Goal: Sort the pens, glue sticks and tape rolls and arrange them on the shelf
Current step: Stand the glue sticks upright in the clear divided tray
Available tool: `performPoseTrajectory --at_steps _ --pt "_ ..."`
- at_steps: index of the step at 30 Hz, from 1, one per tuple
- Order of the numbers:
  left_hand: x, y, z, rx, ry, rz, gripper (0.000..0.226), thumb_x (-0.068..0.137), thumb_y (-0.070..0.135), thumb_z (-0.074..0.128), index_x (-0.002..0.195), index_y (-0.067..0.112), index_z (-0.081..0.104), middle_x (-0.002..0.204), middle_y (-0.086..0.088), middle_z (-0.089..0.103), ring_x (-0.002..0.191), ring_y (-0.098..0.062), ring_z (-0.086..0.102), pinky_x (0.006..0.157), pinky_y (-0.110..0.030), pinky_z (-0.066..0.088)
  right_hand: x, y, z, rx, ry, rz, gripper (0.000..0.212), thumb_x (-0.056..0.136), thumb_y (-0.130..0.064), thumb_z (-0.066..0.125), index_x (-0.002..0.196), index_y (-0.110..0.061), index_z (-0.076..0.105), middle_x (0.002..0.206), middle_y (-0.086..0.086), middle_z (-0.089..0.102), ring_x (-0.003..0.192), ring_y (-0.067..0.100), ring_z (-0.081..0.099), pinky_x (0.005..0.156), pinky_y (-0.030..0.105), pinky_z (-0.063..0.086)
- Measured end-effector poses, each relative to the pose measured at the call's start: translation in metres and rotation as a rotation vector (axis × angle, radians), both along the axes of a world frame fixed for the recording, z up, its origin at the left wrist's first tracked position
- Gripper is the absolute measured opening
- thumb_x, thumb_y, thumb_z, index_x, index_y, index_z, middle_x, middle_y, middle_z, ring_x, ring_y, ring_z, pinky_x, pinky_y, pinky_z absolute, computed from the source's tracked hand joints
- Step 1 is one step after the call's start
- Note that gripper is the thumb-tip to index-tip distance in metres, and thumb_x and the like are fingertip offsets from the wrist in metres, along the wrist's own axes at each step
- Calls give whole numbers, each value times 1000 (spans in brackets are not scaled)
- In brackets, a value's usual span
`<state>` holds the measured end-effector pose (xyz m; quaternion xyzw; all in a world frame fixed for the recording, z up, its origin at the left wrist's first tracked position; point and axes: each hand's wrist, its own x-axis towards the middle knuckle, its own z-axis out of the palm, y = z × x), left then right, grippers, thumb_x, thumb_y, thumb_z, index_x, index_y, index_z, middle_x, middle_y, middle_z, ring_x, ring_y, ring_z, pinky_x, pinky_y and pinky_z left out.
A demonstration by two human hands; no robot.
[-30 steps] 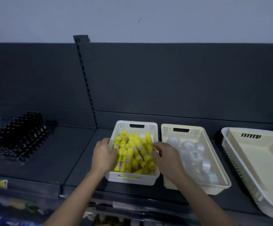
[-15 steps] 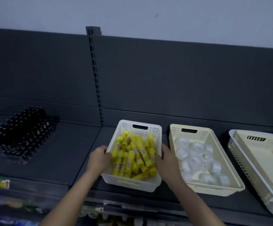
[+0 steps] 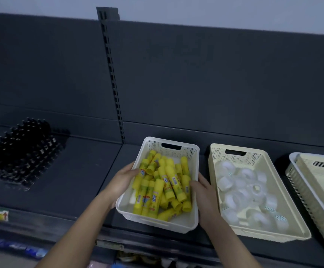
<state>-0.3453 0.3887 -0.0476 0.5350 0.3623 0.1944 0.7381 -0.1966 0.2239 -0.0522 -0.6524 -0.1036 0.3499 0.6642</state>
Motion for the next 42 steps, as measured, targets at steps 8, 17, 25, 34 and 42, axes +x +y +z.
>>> performPoseTrajectory --at_steps 8,17,25,34,42 --pt "-16 -16 5 53 -44 144 29 97 20 49 95 32 76 90 -1 76 76 -16 73 54 -20 53 -4 2 17 71 -16 73 43 82 -5 47 103 -32 73 92 19 69 77 22 57 71 37 48" --pt "-84 -42 31 215 -12 403 26 98 20 46 103 27 71 89 5 76 75 -10 72 54 -16 51 -33 29 39 95 -115 319 39 79 -7 46 93 -30 75 79 8 67 69 15 56 62 28 48" --pt "-174 -65 45 221 49 637 29 99 20 44 108 27 71 100 -1 75 90 -20 72 70 -29 56 -104 56 44 114 -158 593 32 77 -7 44 88 -20 72 64 2 54 57 13 44 45 20 37" --pt "-299 -58 41 214 86 815 26 97 25 49 98 31 74 95 2 76 84 -14 72 61 -20 54 -221 89 47 201 -141 751 35 86 -5 43 94 -21 73 73 13 53 67 21 43 60 36 36" --pt "-451 -11 47 221 121 841 26 99 22 47 103 22 72 98 -3 75 86 -19 72 67 -27 54 -377 142 49 160 -177 765 24 80 -4 44 81 -11 66 65 7 48 60 14 39 51 26 34"
